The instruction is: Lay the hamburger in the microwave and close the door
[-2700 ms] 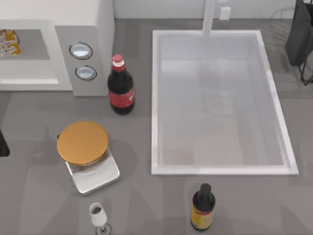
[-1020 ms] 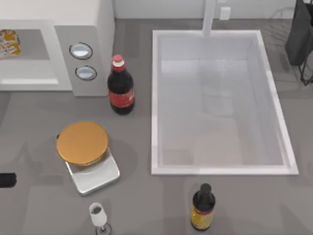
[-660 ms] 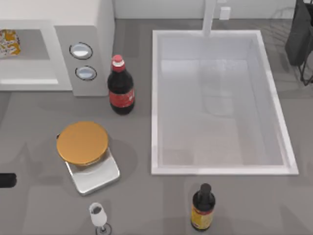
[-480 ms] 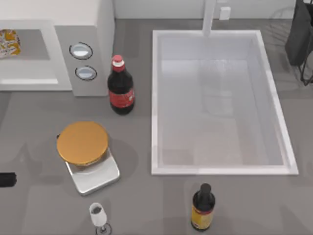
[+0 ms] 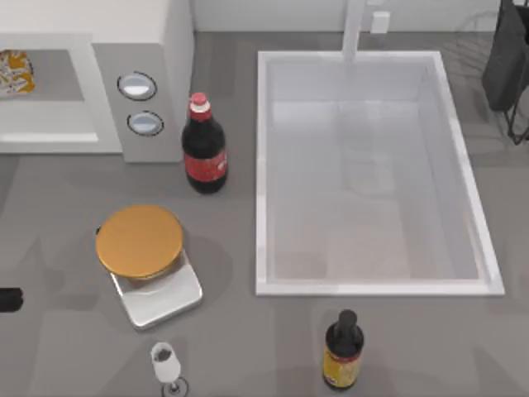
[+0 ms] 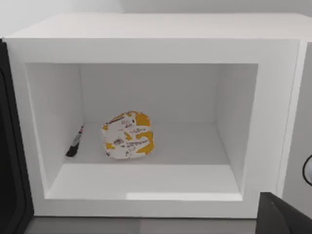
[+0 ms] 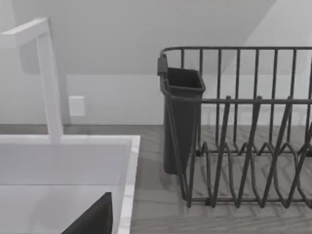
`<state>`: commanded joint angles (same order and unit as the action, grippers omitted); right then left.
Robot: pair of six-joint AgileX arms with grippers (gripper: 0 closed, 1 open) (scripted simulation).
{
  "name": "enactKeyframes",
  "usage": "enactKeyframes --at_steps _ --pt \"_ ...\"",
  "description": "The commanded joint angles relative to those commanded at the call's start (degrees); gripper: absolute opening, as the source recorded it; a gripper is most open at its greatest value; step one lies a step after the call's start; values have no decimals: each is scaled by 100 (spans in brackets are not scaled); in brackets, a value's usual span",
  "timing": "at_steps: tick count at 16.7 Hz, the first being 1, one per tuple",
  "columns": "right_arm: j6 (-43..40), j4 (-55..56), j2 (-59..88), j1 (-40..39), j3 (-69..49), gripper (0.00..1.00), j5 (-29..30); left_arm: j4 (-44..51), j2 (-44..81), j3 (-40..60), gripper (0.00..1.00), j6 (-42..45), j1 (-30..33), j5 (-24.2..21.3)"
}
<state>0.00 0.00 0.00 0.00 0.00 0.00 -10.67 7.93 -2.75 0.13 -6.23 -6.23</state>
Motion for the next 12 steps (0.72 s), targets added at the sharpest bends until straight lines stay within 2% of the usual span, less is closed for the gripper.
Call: enactKeyframes --at_steps 5,12 --pt "0 0 0 0 0 100 0 -56 72 37 0 3 -72 -80" --pt "0 0 0 0 0 100 0 -936 1227 305 0 18 -1246 -1259"
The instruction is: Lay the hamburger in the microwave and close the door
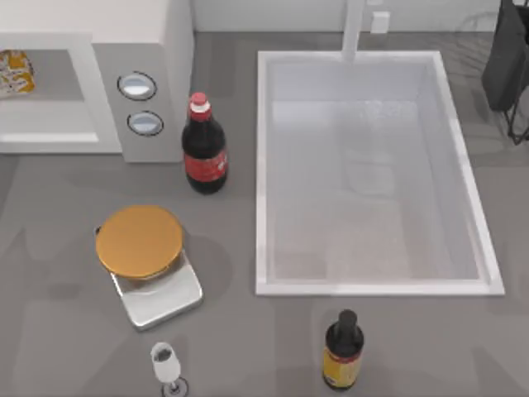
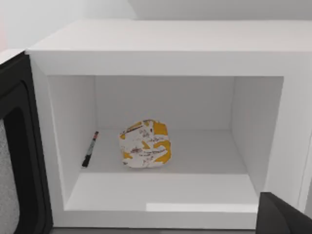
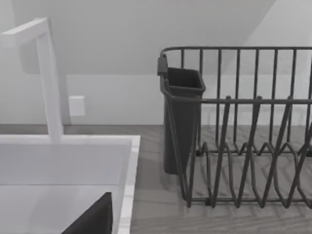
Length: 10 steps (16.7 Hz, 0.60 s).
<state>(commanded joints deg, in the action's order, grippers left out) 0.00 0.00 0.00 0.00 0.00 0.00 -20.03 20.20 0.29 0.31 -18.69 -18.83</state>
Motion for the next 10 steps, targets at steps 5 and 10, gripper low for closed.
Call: enactKeyframes --at_steps 5,10 --pt "0 0 0 0 0 100 0 -148 194 45 0 2 -197 -198" --pt "0 0 0 0 0 100 0 -298 273 -48 0 10 -552 -552"
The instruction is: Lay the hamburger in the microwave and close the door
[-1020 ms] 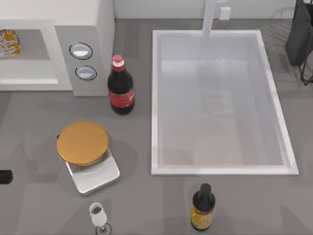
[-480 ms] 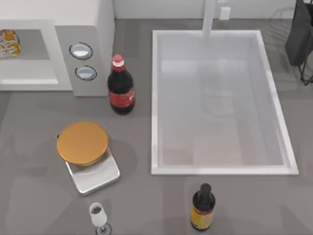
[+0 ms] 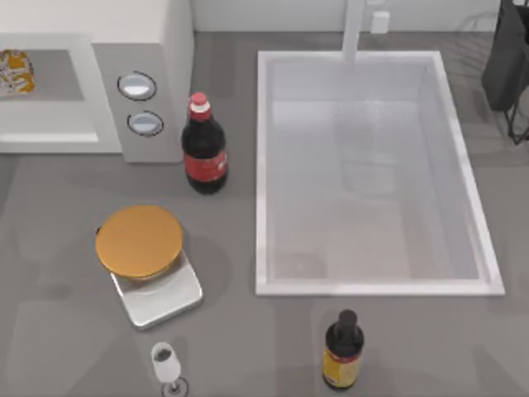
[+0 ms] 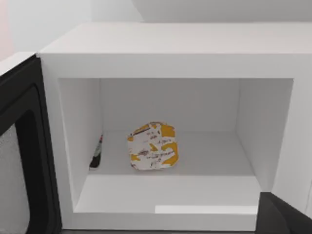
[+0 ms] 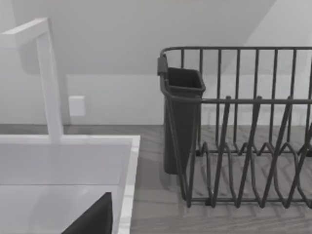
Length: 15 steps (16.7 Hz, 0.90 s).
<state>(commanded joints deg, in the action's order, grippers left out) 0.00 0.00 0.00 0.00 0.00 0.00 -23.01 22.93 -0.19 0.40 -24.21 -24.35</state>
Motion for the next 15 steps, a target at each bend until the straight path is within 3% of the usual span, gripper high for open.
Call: enactKeyframes --at_steps 6,15 --pt "0 0 0 0 0 100 0 -442 270 -182 0 7 -1008 -1010" --pt "0 0 0 0 0 100 0 -151 601 187 0 243 -1177 -1084"
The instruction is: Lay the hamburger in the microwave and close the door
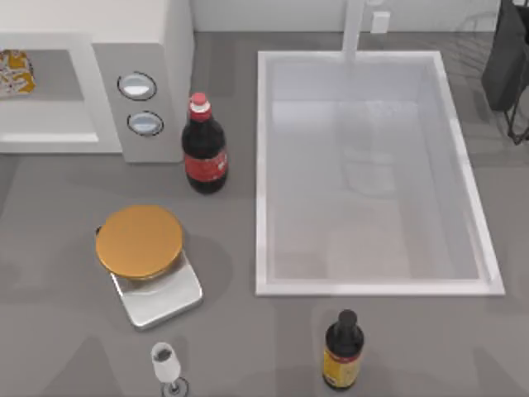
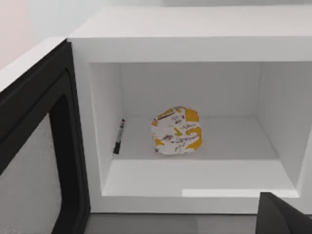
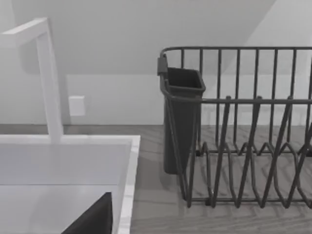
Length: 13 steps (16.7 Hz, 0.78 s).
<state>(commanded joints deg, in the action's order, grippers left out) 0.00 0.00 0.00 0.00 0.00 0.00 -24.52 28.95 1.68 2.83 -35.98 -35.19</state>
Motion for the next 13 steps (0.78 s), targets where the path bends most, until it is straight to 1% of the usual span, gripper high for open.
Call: enactKeyframes --at_steps 2,5,13 --pt "0 0 0 0 0 100 0 436 457 500 0 320 -158 -27" --pt "0 0 0 0 0 100 0 1348 1410 1543 0 989 -485 -81" --pt "0 0 0 0 0 100 0 4449 4663 5093 0 3265 -1587 -234"
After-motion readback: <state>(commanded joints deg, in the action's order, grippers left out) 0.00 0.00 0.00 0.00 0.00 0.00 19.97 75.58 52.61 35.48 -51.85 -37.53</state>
